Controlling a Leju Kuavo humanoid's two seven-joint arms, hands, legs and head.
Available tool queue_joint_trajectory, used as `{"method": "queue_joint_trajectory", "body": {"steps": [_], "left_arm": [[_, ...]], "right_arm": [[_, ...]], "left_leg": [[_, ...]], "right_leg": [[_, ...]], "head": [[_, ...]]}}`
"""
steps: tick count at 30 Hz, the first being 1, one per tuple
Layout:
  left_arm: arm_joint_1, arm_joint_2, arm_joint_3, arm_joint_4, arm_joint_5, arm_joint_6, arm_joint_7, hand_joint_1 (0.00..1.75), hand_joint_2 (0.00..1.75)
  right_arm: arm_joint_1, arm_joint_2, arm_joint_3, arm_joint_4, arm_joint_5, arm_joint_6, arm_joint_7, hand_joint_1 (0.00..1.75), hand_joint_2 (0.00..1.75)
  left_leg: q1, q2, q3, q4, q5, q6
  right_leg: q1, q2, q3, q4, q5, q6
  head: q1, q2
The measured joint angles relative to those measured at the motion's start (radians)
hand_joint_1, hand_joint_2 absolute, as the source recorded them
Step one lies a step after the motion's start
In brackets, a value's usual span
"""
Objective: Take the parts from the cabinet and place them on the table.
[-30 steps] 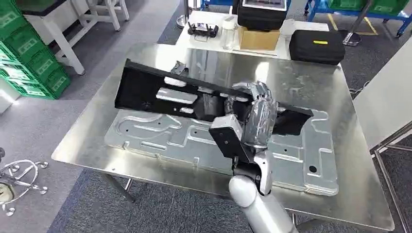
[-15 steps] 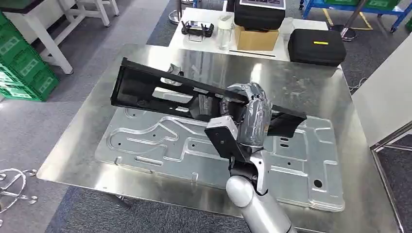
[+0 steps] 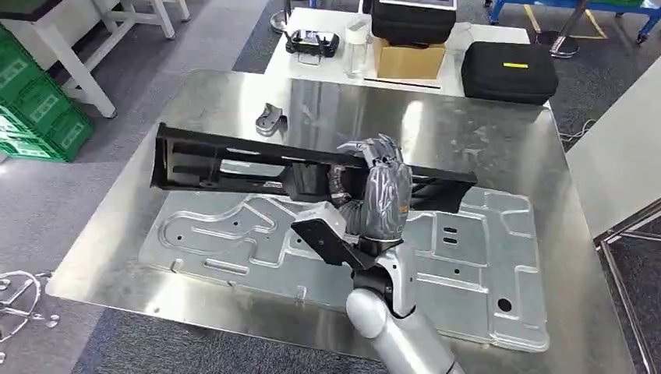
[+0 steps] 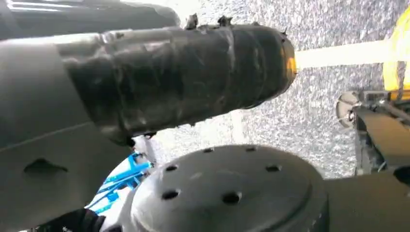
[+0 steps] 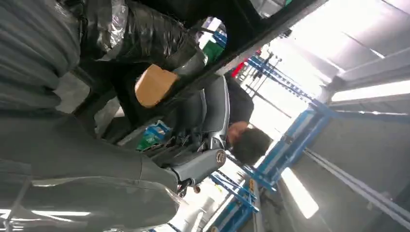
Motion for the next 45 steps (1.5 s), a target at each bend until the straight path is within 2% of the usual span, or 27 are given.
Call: {"method": "queue_joint_trajectory", "body": {"steps": [3,4,5,6,8,9,10,13,15,18,19,20,22,24,28,29,30,31,32,34,35,36,37,39,40,43,45], "left_arm": [[0.002,0.001,-0.001,0.000,0.000,0.004,0.002,0.00,0.00],[0.002,0.001,-0.001,0.000,0.000,0.005,0.003,0.00,0.00],[0.003,0.002,-0.002,0.000,0.000,0.005,0.004,0.00,0.00],[0.004,0.003,-0.004,0.000,0.000,0.005,0.005,0.00,0.00],[0.003,0.006,-0.010,0.000,0.000,0.007,0.007,0.00,0.00],[0.003,0.006,-0.013,0.000,0.000,0.007,0.010,0.00,0.00],[0.001,0.006,-0.016,0.000,0.000,0.007,0.011,0.00,0.00],[-0.001,0.002,-0.021,-0.001,0.000,0.005,0.012,0.00,0.00],[-0.004,-0.008,-0.024,-0.001,0.000,0.005,0.013,0.00,0.00],[-0.009,-0.012,-0.028,-0.001,0.000,0.004,0.018,0.00,0.00],[-0.009,-0.013,-0.030,-0.001,0.000,0.004,0.020,0.00,0.00],[-0.009,-0.014,-0.034,-0.001,-0.001,0.004,0.023,0.00,0.00],[-0.013,-0.017,-0.043,-0.001,-0.002,0.004,0.030,0.00,0.00],[-0.018,-0.024,-0.045,-0.004,-0.005,0.004,0.033,0.00,0.00],[-0.022,-0.031,-0.055,-0.006,-0.008,0.004,0.036,0.00,0.00],[-0.024,-0.031,-0.058,-0.008,-0.009,0.004,0.035,0.00,0.00],[-0.025,-0.031,-0.062,-0.008,-0.012,0.004,0.035,0.00,0.00],[-0.027,-0.031,-0.066,-0.008,-0.014,0.004,0.036,0.00,0.00],[-0.030,-0.031,-0.069,-0.008,-0.015,0.005,0.037,0.00,0.00],[-0.030,-0.030,-0.072,-0.008,-0.015,0.005,0.041,0.00,0.00],[-0.030,-0.030,-0.074,-0.009,-0.014,0.004,0.042,0.00,0.00],[-0.030,-0.029,-0.076,-0.009,-0.014,0.003,0.041,0.00,0.00],[-0.030,-0.029,-0.077,-0.009,-0.015,0.003,0.042,0.00,0.00],[-0.036,-0.029,-0.083,-0.009,-0.015,0.003,0.042,0.00,0.00],[-0.040,-0.030,-0.088,-0.010,-0.015,0.002,0.043,0.00,0.00],[-0.041,-0.032,-0.093,-0.013,-0.018,0.002,0.047,0.00,0.00],[-0.042,-0.042,-0.097,-0.014,-0.023,0.005,0.050,0.00,0.00]], "right_arm": [[0.014,0.000,0.005,0.025,0.003,0.000,-0.001,1.75,1.75],[0.023,0.000,0.005,0.035,0.005,0.000,-0.001,1.75,1.75],[0.032,0.000,0.007,0.041,0.005,0.000,0.003,1.75,1.75],[0.036,-0.001,0.007,0.047,0.003,0.000,0.009,1.75,1.75],[0.037,-0.004,0.007,0.059,0.016,0.000,0.021,1.75,1.75],[0.037,-0.004,0.007,0.065,0.031,0.000,0.023,1.75,1.75],[0.038,-0.004,0.007,0.071,0.047,0.000,0.024,1.75,1.75],[0.048,-0.003,0.007,0.095,0.095,0.000,0.033,1.75,1.75],[0.047,-0.003,0.007,0.108,0.131,0.000,0.051,1.75,1.75],[0.045,-0.003,0.008,0.136,0.192,0.000,0.091,1.75,1.75],[0.045,-0.004,0.011,0.151,0.222,0.000,0.121,1.75,1.75],[0.039,-0.006,0.021,0.171,0.258,0.000,0.158,1.75,1.75],[0.022,-0.009,0.054,0.221,0.331,0.000,0.239,1.75,1.75],[0.013,-0.009,0.089,0.255,0.372,0.000,0.278,1.75,1.75],[0.004,-0.004,0.145,0.314,0.395,0.000,0.299,1.75,1.75],[0.002,-0.001,0.155,0.325,0.401,0.000,0.304,1.75,1.75],[-0.001,0.004,0.163,0.337,0.406,0.000,0.313,1.75,1.75],[-0.012,0.009,0.175,0.352,0.412,0.000,0.318,1.75,1.75],[-0.024,0.015,0.190,0.369,0.421,0.000,0.325,1.75,1.75],[-0.029,0.019,0.209,0.398,0.437,0.000,0.347,1.75,1.75],[-0.031,0.022,0.218,0.411,0.445,0.000,0.360,1.75,1.75],[-0.036,0.024,0.227,0.426,0.456,0.000,0.374,1.75,1.75],[-0.044,0.029,0.235,0.439,0.466,0.000,0.388,0.00,0.00],[-0.065,0.040,0.251,0.463,0.480,0.000,0.412,0.00,0.00],[-0.076,0.045,0.254,0.475,0.483,0.000,0.420,0.00,0.00],[-0.097,0.055,0.267,0.505,0.489,0.000,0.432,0.00,0.00],[-0.107,0.064,0.274,0.523,0.488,0.000,0.433,0.00,0.00]], "left_leg": [[0.000,0.000,-0.136,0.249,-0.098,-0.004],[0.000,0.000,-0.172,0.299,-0.103,-0.005],[0.000,0.000,-0.180,0.294,-0.079,-0.007],[0.001,0.000,-0.165,0.246,-0.038,-0.007],[0.004,0.001,-0.089,0.065,0.068,-0.007],[0.005,0.000,-0.070,0.018,0.077,-0.006],[0.005,-0.002,-0.062,0.001,0.065,0.001],[0.002,-0.004,-0.069,0.008,0.067,0.019],[0.010,-0.002,-0.067,0.004,0.071,0.028],[0.010,-0.002,-0.069,0.004,0.070,0.035],[0.010,-0.002,-0.069,0.004,0.070,0.035],[0.010,-0.002,-0.069,0.004,0.070,0.034],[0.009,-0.003,-0.067,0.004,0.070,0.034],[0.011,-0.005,-0.066,0.004,0.070,0.033],[0.008,-0.003,-0.061,-0.009,0.073,0.006],[0.006,-0.003,-0.055,-0.015,0.074,-0.004],[0.008,-0.002,-0.056,-0.004,0.064,-0.004],[0.007,-0.001,-0.074,0.039,0.032,-0.005],[0.007,-0.001,-0.116,0.129,-0.015,-0.006],[0.007,-0.001,-0.187,0.274,-0.068,-0.008],[0.007,-0.001,-0.204,0.301,-0.066,-0.010],[0.007,0.000,-0.192,0.272,-0.037,-0.011],[0.008,0.000,-0.160,0.207,0.004,-0.011],[0.009,0.000,-0.069,0.029,0.082,-0.012],[0.007,0.000,-0.057,0.003,0.064,-0.006],[0.002,-0.003,-0.064,0.007,0.068,0.015],[0.011,0.000,-0.064,0.002,0.075,0.027]], "right_leg": [[0.003,-0.001,0.007,0.000,-0.006,-0.010],[0.003,0.000,0.007,0.002,-0.009,-0.011],[0.003,0.002,0.008,0.005,-0.012,-0.010],[0.003,0.005,0.009,0.010,-0.016,-0.009],[0.003,0.009,0.013,0.027,-0.031,-0.001],[0.005,0.011,0.009,0.035,-0.037,0.004],[0.013,0.015,0.001,0.053,-0.046,0.010],[0.010,0.013,0.001,0.047,-0.045,0.020],[0.010,0.012,-0.013,0.077,-0.071,0.034],[0.000,0.006,-0.129,0.323,-0.181,0.051],[-0.001,0.005,-0.161,0.383,-0.195,0.052],[-0.002,0.004,-0.169,0.387,-0.182,0.051],[-0.002,0.004,-0.118,0.263,-0.102,0.040],[0.005,0.002,-0.026,0.072,-0.025,0.017],[0.012,-0.002,-0.018,0.047,-0.035,0.011],[0.008,-0.002,-0.003,0.026,-0.026,0.003],[0.004,-0.004,0.009,0.010,-0.017,0.003],[0.003,-0.004,0.013,0.001,-0.013,-0.004],[0.003,-0.004,0.014,0.001,-0.011,-0.006],[0.006,-0.004,0.015,0.002,-0.014,-0.010],[0.007,-0.004,0.015,0.005,-0.015,-0.010],[0.007,-0.003,0.015,0.009,-0.018,-0.009],[0.007,-0.001,0.015,0.014,-0.022,-0.008],[0.006,0.002,0.015,0.031,-0.033,0.001],[0.015,0.003,0.007,0.044,-0.041,0.009],[0.011,0.005,0.005,0.043,-0.039,0.018],[0.010,0.005,-0.001,0.057,-0.051,0.029]], "head": [[-0.002,0.000],[-0.002,0.000],[-0.002,0.000],[-0.002,0.000],[-0.002,0.000],[-0.002,0.000],[-0.003,0.000],[0.000,0.000],[0.002,0.000],[0.004,0.000],[0.004,0.000],[0.004,0.000],[0.004,0.000],[0.004,0.000],[0.003,0.000],[0.003,0.000],[0.001,0.000],[0.000,0.000],[-0.001,0.000],[0.000,0.000],[0.000,0.000],[0.000,0.000],[0.000,0.000],[-0.001,0.000],[-0.001,0.000],[0.006,0.000],[0.005,0.000]]}}
